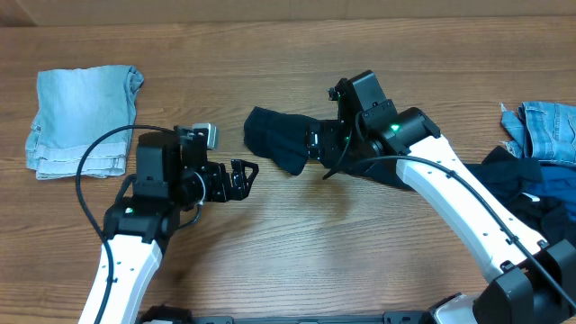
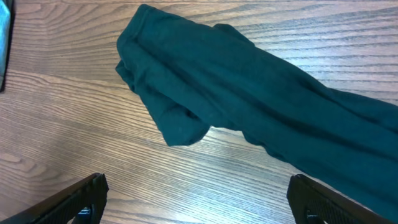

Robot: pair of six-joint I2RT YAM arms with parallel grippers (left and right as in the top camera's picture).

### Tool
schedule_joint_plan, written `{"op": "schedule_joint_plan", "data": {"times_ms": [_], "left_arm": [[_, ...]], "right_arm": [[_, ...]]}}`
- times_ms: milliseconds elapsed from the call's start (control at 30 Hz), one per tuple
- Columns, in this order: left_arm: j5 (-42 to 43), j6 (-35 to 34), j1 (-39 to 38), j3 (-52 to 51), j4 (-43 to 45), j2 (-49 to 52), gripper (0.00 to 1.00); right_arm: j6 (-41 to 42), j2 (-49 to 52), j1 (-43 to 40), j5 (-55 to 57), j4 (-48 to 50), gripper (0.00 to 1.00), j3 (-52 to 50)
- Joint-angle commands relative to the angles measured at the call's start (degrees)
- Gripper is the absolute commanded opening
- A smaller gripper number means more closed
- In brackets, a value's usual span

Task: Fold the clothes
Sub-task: 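Reach the left gripper to the shirt's left end and grasp it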

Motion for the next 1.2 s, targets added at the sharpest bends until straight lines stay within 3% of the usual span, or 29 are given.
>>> {"op": "schedule_joint_plan", "data": {"times_ms": [0, 100, 167, 500, 1167], "left_arm": [[-3.1, -1.4, -6.4, 2.1, -0.5, 0.3, 1.0], [-15.6, -1.9, -16.4, 5.2, -5.3, 0.3, 1.0], [-18.2, -1.8, -20.7, 7.5, -7.1, 0.3, 1.0], [-10.6, -1.6, -21.6, 9.6, -7.2, 0.3, 1.0], [-12.8, -1.7, -21.6, 9.6, -7.2, 1.6, 1.0]], "right_arm": [[0.2, -1.5, -0.2, 0.5, 0.1, 0.97, 1.3], [0.2, -1.5, -0.2, 0.6, -0.1, 0.97, 1.3], [0.2, -1.5, -0.2, 0.5, -0.4, 0.97, 1.3], [0.2, -1.5, -0.2, 0.5, -0.5, 0.97, 1.3], [0.3, -3.2, -2.6, 0.5, -2.0, 0.98, 1.3]]}}
